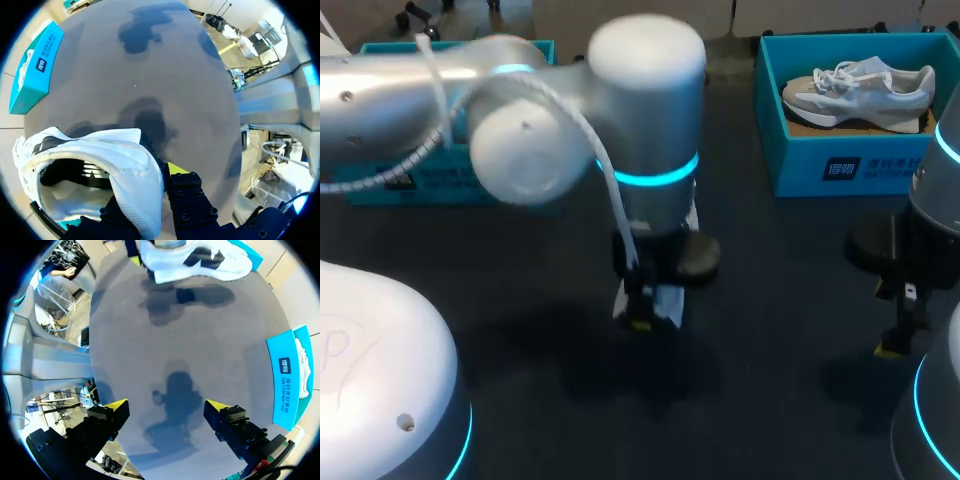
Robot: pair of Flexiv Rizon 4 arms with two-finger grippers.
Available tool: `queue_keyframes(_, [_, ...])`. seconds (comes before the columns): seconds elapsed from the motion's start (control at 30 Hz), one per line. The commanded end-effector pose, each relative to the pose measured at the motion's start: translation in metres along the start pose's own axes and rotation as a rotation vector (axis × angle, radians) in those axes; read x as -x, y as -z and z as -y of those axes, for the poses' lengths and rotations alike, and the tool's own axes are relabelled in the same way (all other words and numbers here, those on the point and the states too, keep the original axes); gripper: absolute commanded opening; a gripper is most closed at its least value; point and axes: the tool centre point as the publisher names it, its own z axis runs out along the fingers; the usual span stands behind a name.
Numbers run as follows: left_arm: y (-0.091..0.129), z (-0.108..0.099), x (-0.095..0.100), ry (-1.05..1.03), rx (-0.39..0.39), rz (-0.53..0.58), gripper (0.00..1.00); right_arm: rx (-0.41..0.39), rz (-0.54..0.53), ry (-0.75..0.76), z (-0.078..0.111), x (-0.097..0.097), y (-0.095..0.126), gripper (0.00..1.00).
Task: Take the shoe out of the shoebox, open the shoe tongue, remove and reinsert the insole, then place the shoe into the shoebox
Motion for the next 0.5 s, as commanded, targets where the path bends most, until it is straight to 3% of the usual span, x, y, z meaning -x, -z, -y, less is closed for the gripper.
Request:
queue_keyframes(0.03, [0.061,-0.039,0.012,-0.003,-0.030,-0.008,0.00,0.001,0.001,0.001,0.000,0.000,-0.001,1.00])
queue_keyframes(0.33, [0.108,-0.072,0.048,0.059,-0.012,0.012,0.00,0.001,0.001,0.001,0.000,0.000,-0.001,1.00])
queue_keyframes(0.5, [0.108,-0.072,0.048,0.059,-0.012,0.012,0.00,0.001,0.001,0.001,0.000,0.000,-0.001,1.00])
